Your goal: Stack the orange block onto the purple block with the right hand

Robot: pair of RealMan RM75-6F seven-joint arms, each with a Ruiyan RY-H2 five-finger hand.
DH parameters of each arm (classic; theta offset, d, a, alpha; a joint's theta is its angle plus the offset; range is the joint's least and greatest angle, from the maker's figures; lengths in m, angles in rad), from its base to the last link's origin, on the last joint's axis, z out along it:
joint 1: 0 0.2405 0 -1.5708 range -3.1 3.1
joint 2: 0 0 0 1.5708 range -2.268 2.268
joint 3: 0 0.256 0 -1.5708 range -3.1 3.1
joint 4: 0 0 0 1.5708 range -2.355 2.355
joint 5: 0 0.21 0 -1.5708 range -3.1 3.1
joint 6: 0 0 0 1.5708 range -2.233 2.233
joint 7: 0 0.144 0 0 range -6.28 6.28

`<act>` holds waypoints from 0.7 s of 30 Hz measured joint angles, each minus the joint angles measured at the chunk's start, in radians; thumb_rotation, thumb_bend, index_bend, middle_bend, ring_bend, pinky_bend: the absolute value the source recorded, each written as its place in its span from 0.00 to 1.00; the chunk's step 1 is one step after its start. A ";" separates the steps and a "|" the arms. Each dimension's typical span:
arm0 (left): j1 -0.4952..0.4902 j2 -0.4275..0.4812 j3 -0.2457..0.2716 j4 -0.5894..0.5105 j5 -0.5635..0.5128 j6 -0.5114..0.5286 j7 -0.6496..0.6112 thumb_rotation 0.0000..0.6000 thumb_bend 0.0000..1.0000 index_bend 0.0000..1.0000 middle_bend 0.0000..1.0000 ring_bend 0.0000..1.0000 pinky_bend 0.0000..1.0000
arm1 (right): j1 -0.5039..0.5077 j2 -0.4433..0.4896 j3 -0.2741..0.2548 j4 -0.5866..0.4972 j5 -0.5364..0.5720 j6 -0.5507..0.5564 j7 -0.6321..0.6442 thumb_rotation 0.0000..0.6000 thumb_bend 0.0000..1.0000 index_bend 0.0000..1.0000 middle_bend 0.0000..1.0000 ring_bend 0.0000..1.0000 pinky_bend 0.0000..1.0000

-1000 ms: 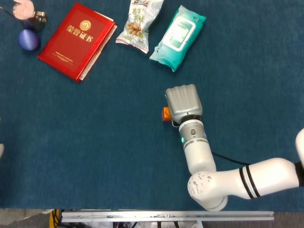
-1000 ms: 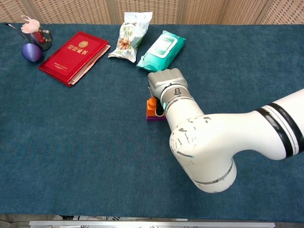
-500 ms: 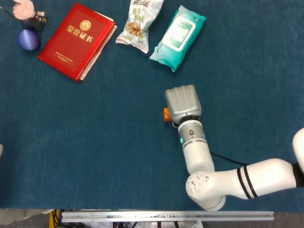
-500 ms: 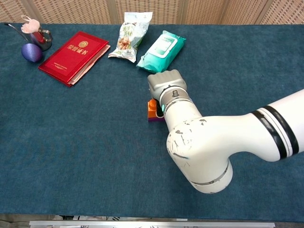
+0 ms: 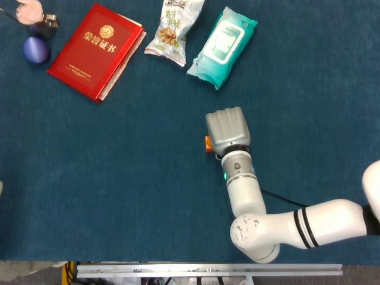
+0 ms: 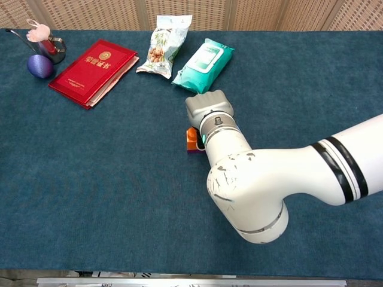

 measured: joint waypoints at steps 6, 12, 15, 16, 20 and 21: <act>0.002 -0.001 0.000 0.002 -0.001 0.001 -0.002 1.00 0.29 0.28 0.26 0.20 0.10 | -0.002 -0.003 0.004 0.009 0.001 -0.006 -0.008 1.00 0.20 0.64 0.91 0.94 1.00; 0.003 -0.002 0.000 0.005 -0.002 0.002 -0.005 1.00 0.29 0.28 0.26 0.20 0.10 | -0.008 0.002 0.005 0.000 -0.001 -0.020 -0.010 1.00 0.19 0.64 0.91 0.94 1.00; 0.004 -0.002 0.000 0.005 -0.001 0.003 -0.005 1.00 0.29 0.28 0.26 0.20 0.10 | -0.014 0.016 0.007 -0.020 -0.004 -0.034 -0.003 1.00 0.12 0.57 0.91 0.94 1.00; 0.004 -0.001 0.000 0.004 0.000 0.004 -0.005 1.00 0.29 0.28 0.26 0.20 0.10 | -0.015 0.017 0.007 -0.023 -0.005 -0.036 -0.002 1.00 0.10 0.53 0.91 0.94 1.00; 0.004 -0.001 0.000 0.001 0.000 0.004 -0.001 1.00 0.29 0.28 0.26 0.20 0.10 | -0.026 0.049 0.009 -0.061 -0.008 -0.055 0.010 1.00 0.04 0.36 0.91 0.94 1.00; 0.005 -0.001 0.000 -0.001 0.000 0.004 0.001 1.00 0.29 0.28 0.26 0.20 0.10 | -0.029 0.059 0.008 -0.070 -0.014 -0.059 0.015 1.00 0.04 0.34 0.91 0.94 1.00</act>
